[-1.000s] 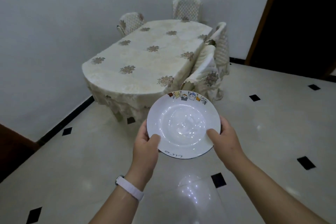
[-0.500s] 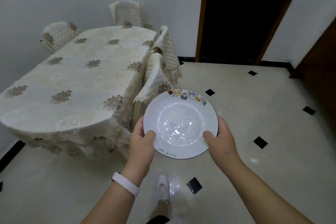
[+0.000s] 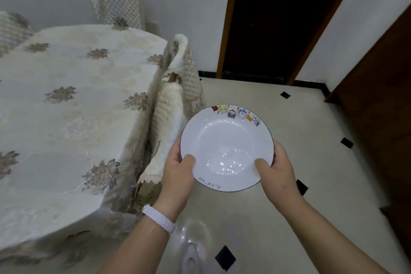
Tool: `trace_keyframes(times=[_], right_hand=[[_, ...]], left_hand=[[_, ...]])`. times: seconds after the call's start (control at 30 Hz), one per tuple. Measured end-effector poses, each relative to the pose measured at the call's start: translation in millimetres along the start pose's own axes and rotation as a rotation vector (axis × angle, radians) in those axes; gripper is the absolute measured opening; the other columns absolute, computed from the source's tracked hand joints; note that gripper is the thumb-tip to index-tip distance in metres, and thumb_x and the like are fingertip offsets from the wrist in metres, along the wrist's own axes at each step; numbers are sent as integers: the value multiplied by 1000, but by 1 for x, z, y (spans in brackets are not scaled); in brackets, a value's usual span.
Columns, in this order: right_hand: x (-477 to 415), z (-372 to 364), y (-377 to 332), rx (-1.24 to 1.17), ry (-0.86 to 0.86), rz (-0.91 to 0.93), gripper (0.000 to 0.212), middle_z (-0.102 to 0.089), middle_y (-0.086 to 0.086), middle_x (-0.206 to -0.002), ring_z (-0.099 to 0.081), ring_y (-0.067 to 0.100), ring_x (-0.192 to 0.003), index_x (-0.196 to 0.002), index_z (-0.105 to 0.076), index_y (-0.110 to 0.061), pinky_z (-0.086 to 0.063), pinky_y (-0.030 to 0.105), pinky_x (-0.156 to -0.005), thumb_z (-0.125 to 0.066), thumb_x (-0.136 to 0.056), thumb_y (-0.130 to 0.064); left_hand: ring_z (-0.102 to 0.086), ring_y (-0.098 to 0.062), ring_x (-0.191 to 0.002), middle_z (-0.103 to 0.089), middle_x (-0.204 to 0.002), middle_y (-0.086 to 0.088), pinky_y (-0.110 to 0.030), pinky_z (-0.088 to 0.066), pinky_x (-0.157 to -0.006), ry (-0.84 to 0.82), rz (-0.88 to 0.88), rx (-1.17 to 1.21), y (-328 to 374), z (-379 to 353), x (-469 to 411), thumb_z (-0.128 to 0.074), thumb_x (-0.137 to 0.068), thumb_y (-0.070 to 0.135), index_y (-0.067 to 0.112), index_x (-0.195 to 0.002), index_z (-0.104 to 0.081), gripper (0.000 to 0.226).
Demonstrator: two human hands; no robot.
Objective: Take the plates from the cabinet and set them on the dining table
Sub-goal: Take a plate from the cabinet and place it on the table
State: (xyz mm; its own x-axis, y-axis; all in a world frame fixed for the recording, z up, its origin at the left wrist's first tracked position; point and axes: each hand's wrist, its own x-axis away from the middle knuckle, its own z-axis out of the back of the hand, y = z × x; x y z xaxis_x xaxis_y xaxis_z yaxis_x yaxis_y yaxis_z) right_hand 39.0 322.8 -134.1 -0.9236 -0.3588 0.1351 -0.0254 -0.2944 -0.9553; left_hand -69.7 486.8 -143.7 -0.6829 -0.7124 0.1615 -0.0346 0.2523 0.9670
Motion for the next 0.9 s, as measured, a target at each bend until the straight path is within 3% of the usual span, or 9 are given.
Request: trace_keyframes(times=[0.1, 0.2, 0.27, 0.4, 0.5, 0.67, 0.77, 0.9], right_hand=[[-29, -9, -11, -13, 41, 6, 56, -65, -20, -106, -62, -4, -94, -124, -51, -32, -50, 24, -76, -48, -69, -19], [-51, -8, -16, -6, 76, 1, 54, -65, -23, -103, -62, -3, -93, -121, -52, -35, -49, 24, -75, -48, -70, -18], [-66, -7, -18, -10, 95, 0, 49, -65, -27, -97, -61, -5, -88, -118, -52, -36, -47, 23, -71, -48, -75, -13], [-97, -4, -17, -51, 110, -8, 49, -66, -22, -99, -62, -7, -86, -120, -53, -31, -47, 14, -66, -48, -74, -12], [-126, 4, -11, -66, 124, -24, 55, -66, -20, -103, -63, -4, -90, -120, -53, -31, -47, 11, -65, -46, -68, -16], [-196, 25, -6, -72, 110, -25, 50, -67, -17, -104, -63, -2, -91, -112, -55, -35, -49, 16, -68, -45, -68, -16], [-249, 39, -5, -80, 90, -7, 51, -67, -15, -105, -64, 8, -97, -116, -55, -32, -50, 27, -75, -46, -69, -15], [-321, 70, -16, -88, 88, 8, 52, -67, -19, -102, -63, 2, -95, -119, -55, -32, -48, 23, -72, -46, -71, -13]], left_hand=[[-65, -20, -107, -71, -115, 8, -40, -55, -81, -26, 0, 16, 7, -7, -40, -44, -79, 4, 42, -117, -64, 57], [-66, -20, -106, -71, -113, 9, -45, -56, -84, -67, -16, 14, 14, -17, -62, -43, -84, -1, 47, -110, -65, 59], [-66, -18, -105, -71, -113, 8, -40, -56, -82, -89, -26, 21, 16, -25, -77, -42, -85, -5, 43, -112, -65, 60], [-69, -17, -94, -73, -105, 8, -31, -55, -66, -108, 13, 22, 14, -46, -109, -38, -87, -10, 33, -115, -64, 57], [-68, -16, -95, -73, -105, 8, -36, -58, -73, -120, 15, 14, 10, -67, -134, -42, -85, -7, 37, -110, -66, 56], [-67, -6, -97, -73, -106, 12, -23, -55, -74, -93, 3, -31, 3, -114, -184, -38, -88, -12, 25, -122, -61, 55], [-67, -11, -101, -72, -108, 12, -26, -56, -75, -72, -14, -75, 5, -149, -223, -39, -87, -10, 29, -121, -61, 56], [-67, -16, -102, -71, -112, 6, -29, -57, -77, -72, -42, -113, 12, -206, -275, -39, -87, -11, 25, -125, -60, 57]])
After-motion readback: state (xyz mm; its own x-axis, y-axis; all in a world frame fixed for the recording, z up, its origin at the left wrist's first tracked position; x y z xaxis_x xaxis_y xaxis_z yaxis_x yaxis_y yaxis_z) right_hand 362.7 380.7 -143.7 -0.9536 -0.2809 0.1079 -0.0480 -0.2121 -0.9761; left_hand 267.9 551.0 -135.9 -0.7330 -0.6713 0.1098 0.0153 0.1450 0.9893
